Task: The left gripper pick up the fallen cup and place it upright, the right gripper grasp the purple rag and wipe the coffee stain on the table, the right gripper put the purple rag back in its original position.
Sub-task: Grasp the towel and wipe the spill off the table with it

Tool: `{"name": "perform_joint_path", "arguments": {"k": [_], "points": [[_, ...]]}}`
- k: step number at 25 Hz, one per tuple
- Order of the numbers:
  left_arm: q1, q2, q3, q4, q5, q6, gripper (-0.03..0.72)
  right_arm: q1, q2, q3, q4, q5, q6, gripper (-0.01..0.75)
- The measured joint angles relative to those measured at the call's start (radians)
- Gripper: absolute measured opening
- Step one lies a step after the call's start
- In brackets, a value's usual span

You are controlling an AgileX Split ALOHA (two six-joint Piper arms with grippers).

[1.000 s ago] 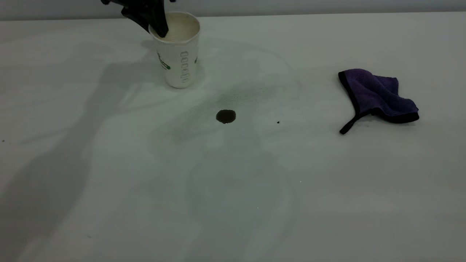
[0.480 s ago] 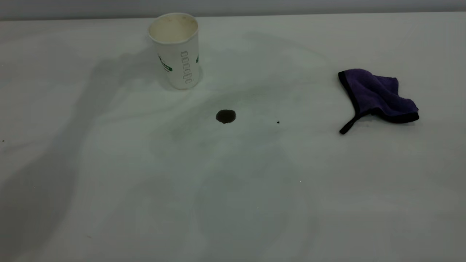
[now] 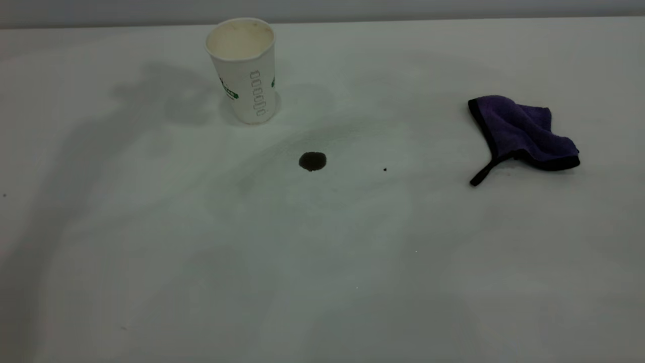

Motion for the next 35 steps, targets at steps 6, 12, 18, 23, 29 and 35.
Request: {"name": "perform_joint_path", "arguments": {"k": [6, 12, 18, 23, 29, 35], "points": [[0.000, -0.323, 0.393, 0.143, 0.000, -0.119, 0.529, 0.000, 0.000, 0.000, 0.000, 0.000, 0.000, 0.588], [0.000, -0.639, 0.778, 0.234, 0.000, -0.240, 0.433, 0.000, 0.000, 0.000, 0.000, 0.000, 0.000, 0.588], [0.000, -0.893, 1.047, 0.239, 0.000, -0.245, 0.376, 0.000, 0.000, 0.000, 0.000, 0.000, 0.000, 0.588], [0.000, -1.132, 1.303, 0.204, 0.000, -0.245, 0.353, 0.000, 0.000, 0.000, 0.000, 0.000, 0.000, 0.588], [0.080, -1.421, 1.549, 0.174, -0.002, -0.246, 0.349, 0.000, 0.000, 0.000, 0.000, 0.000, 0.000, 0.588], [0.181, -1.687, 1.636, 0.173, -0.005, -0.245, 0.349, 0.000, 0.000, 0.000, 0.000, 0.000, 0.000, 0.588]]}}
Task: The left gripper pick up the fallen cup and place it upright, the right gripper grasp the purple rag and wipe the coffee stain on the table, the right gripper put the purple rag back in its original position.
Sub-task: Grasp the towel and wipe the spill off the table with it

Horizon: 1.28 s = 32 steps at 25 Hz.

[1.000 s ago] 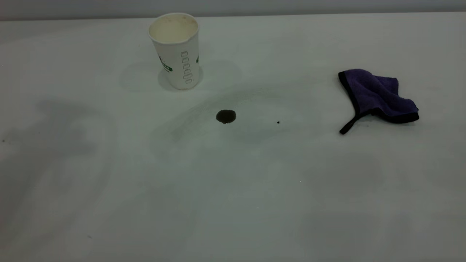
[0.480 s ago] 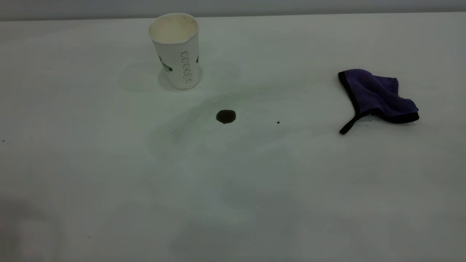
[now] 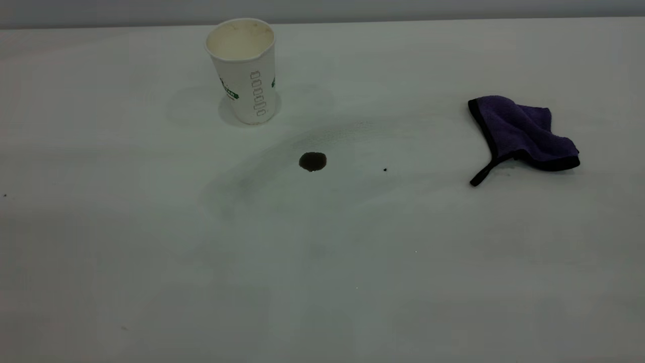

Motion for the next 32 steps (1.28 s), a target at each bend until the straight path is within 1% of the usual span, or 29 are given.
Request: {"name": "perform_joint_path", "arguments": {"k": [6, 10, 32], "points": [[0.006, -0.218, 0.060, -0.001, -0.011, 0.001, 0.349, 0.000, 0.000, 0.000, 0.000, 0.000, 0.000, 0.588], [0.006, -0.293, 0.089, -0.003, -0.026, 0.004, 0.349, 0.000, 0.000, 0.000, 0.000, 0.000, 0.000, 0.588], [0.006, -0.326, 0.099, -0.004, -0.034, 0.008, 0.349, 0.000, 0.000, 0.000, 0.000, 0.000, 0.000, 0.588]]}}
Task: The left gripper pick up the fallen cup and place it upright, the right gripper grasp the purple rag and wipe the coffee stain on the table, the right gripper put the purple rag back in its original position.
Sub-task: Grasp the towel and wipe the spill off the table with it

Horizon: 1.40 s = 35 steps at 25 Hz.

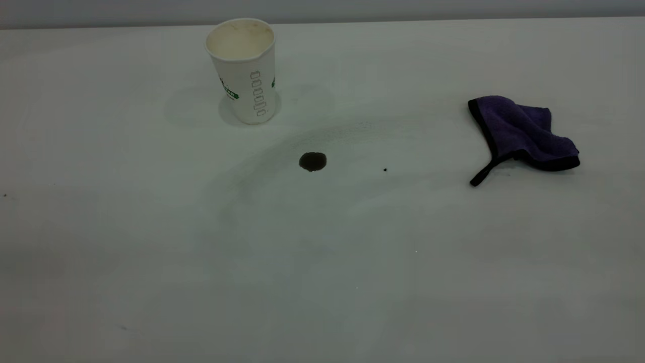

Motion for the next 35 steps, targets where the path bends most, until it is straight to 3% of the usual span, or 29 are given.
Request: {"name": "perform_joint_path", "arguments": {"k": [20, 24, 35], "points": [[0.000, 0.000, 0.000, 0.000, 0.000, 0.000, 0.348, 0.000, 0.017, -0.009, 0.000, -0.010, 0.004, 0.588], [0.000, 0.000, 0.000, 0.000, 0.000, 0.000, 0.348, 0.000, 0.213, -0.066, 0.008, -0.096, 0.011, 0.590], [0.000, 0.000, 0.000, 0.000, 0.000, 0.000, 0.348, 0.000, 1.070, -0.318, 0.106, -0.396, -0.070, 0.590]]}}
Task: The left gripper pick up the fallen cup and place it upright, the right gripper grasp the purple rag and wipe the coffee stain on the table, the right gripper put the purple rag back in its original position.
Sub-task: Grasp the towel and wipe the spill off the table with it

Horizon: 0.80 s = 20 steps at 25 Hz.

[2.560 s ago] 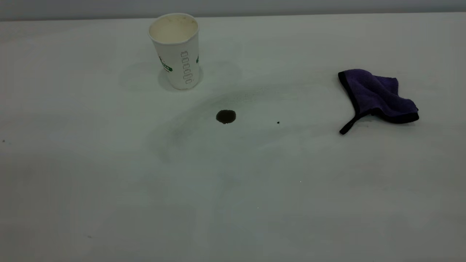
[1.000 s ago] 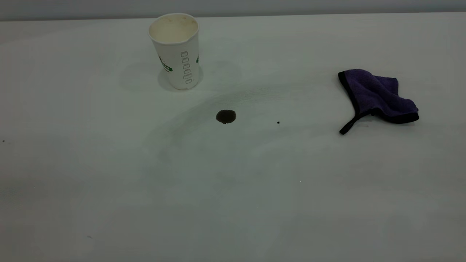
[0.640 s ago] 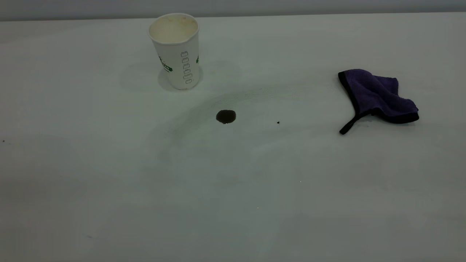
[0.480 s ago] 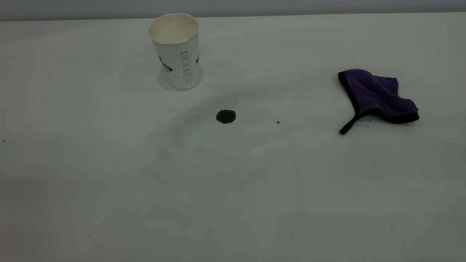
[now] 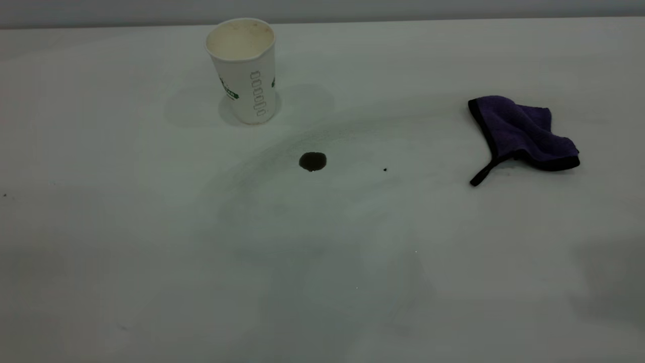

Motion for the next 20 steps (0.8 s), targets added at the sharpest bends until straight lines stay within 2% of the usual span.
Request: {"name": "perform_joint_path", "arguments": {"k": [6, 15, 20], "points": [[0.000, 0.000, 0.000, 0.000, 0.000, 0.000, 0.348, 0.000, 0.397, -0.105, 0.081, -0.155, -0.147, 0.590], [0.000, 0.000, 0.000, 0.000, 0.000, 0.000, 0.348, 0.055, 0.952, -0.395, 0.105, -0.183, -0.247, 0.590], [0.000, 0.000, 0.000, 0.000, 0.000, 0.000, 0.348, 0.076, 1.128, -0.516, 0.105, -0.197, -0.300, 0.590]]}}
